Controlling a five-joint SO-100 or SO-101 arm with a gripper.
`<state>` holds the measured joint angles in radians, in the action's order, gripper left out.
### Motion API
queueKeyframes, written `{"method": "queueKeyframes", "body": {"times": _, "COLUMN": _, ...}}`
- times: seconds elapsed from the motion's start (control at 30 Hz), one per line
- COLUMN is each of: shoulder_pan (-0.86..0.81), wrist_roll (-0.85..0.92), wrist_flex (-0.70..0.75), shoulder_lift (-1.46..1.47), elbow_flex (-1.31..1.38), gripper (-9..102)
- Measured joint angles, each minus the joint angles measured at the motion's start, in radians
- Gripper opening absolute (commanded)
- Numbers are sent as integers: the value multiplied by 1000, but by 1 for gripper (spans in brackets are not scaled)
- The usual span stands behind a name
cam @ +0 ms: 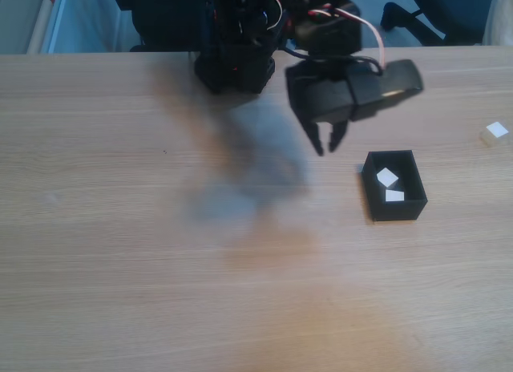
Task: Pick blocks and place them in the box.
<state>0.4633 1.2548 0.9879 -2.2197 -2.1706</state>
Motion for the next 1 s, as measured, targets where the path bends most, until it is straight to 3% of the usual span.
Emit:
{"method": "queueKeyframes", "body": {"times": 0.4, "shoulder_pan": -265, "wrist_roll": 245, "wrist_flex": 40, "shoulder_lift": -578, "elbow_flex": -517, "gripper": 0}}
{"method": "queueKeyframes", "body": {"times": 0.67, "shoulder_pan": -351, "wrist_roll": 259, "wrist_flex": 175, "shoulder_lift": -1022, "elbow_flex": -839, "gripper": 0}}
{"method": "queueKeyframes", "body": {"times": 1.0, "shoulder_pan": -387, "wrist_roll": 233, "wrist_flex": 233, "shoulder_lift": -1164, "elbow_flex": -979, "gripper": 0}}
